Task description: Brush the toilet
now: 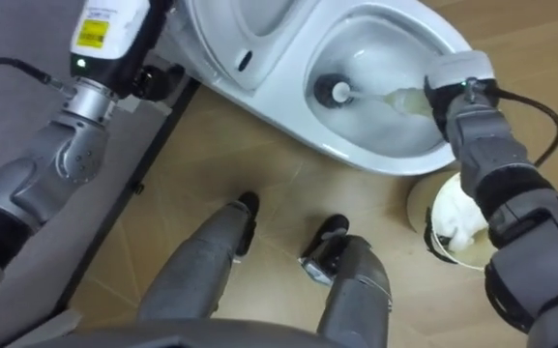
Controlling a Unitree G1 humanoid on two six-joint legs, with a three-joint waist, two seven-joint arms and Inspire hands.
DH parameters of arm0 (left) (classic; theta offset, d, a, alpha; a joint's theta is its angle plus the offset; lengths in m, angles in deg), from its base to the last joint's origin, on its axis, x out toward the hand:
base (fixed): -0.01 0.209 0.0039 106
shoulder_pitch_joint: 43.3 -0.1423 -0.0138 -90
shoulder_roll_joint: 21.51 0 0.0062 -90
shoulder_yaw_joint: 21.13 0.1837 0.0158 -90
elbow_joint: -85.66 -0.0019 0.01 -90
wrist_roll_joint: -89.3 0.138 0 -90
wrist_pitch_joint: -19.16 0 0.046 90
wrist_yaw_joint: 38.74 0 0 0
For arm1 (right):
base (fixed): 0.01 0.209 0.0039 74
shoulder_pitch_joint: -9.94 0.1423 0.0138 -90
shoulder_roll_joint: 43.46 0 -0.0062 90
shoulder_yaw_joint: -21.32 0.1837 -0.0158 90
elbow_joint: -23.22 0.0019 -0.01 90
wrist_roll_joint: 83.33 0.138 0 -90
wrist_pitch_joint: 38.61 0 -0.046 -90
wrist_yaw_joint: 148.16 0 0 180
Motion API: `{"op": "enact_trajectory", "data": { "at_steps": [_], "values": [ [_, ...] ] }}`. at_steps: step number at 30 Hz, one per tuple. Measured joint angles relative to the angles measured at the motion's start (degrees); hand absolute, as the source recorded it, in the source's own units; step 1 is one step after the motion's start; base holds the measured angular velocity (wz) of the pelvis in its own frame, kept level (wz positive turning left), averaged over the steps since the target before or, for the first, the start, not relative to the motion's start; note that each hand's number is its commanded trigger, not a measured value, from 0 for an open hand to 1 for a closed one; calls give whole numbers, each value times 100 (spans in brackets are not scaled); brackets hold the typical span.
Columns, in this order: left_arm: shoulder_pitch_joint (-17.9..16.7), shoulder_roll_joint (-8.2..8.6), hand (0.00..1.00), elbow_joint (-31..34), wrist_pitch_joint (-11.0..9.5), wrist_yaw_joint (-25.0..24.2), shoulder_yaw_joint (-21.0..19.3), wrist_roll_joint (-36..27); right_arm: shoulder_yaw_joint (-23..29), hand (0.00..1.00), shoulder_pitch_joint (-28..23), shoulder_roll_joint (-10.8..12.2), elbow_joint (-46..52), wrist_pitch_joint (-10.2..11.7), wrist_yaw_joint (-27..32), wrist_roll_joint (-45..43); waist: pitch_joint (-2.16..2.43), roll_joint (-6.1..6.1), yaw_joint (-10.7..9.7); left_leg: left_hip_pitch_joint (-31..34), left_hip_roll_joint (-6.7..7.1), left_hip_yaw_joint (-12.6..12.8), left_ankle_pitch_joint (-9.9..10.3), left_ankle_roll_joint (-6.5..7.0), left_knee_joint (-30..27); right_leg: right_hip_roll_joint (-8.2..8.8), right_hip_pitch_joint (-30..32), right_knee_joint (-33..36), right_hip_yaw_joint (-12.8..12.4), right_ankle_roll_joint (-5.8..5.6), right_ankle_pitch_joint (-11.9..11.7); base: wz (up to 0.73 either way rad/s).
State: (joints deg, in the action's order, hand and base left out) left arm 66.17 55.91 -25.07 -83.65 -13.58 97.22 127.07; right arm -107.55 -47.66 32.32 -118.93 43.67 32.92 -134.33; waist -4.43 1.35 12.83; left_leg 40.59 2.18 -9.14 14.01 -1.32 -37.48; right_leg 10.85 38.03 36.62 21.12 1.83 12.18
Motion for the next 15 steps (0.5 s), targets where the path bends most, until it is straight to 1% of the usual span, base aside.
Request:
{"op": "enact_trajectory", "data": {
  "at_steps": [2, 5, 6, 7, 8, 10, 13, 15],
  "values": [
    [75, -1, 0, -55, -3, -109, 46, -10, -4, 100, 25, 53, -42, 0, -1, 154, 5, 8, 1, -25, -30, 77, 0, 0, -5, -9, -2, 9, -44, 13, -8, -14],
    [217, -18, 0, -62, -17, -298, 123, 2, -28, 100, 185, 124, -407, 5, -12, 866, 14, 38, -8, -33, -49, 127, -2, 0, 15, -15, 13, 12, -74, 28, -18, -6],
    [229, -18, 0, -59, -20, -354, 132, 12, -22, 100, 206, 122, -518, 15, -34, 1245, 36, 73, -31, -37, -48, 126, -4, -2, 25, -14, 13, 12, -72, 30, -19, 0],
    [236, -18, 0, -63, -20, -367, 132, 5, -22, 100, 216, 139, -566, 21, -48, 1419, 44, 93, -54, -35, -48, 118, -6, -4, 25, -14, 13, 14, -69, 30, -19, 4],
    [275, -15, 0, -87, -20, -390, 132, 2, -13, 100, 240, 158, -651, 49, -59, 1759, 43, 128, -95, -22, -49, 105, -8, -7, 4, -18, 13, 19, -64, 32, -20, 7],
    [360, -18, 0, -274, -18, -428, 137, 6, 66, 100, 366, 298, -971, 179, -69, 2286, 36, 200, -228, -21, -39, 115, -11, -2, -21, 11, 12, 62, -65, 34, -21, 5],
    [385, -38, 0, -284, -1, -474, 124, -1, 309, 100, 422, 333, -1115, 262, -108, 2752, 29, 270, -318, -31, -21, 164, -23, 19, -22, 55, 30, 113, -100, 30, -19, -2],
    [471, -82, 0, -294, 49, -533, 120, 1, 417, 100, 675, 321, -1314, 299, -135, 3123, -4, 336, -370, -12, -18, 239, -51, 39, -8, 76, 97, 132, -154, 27, -29, -8]
  ]
}}
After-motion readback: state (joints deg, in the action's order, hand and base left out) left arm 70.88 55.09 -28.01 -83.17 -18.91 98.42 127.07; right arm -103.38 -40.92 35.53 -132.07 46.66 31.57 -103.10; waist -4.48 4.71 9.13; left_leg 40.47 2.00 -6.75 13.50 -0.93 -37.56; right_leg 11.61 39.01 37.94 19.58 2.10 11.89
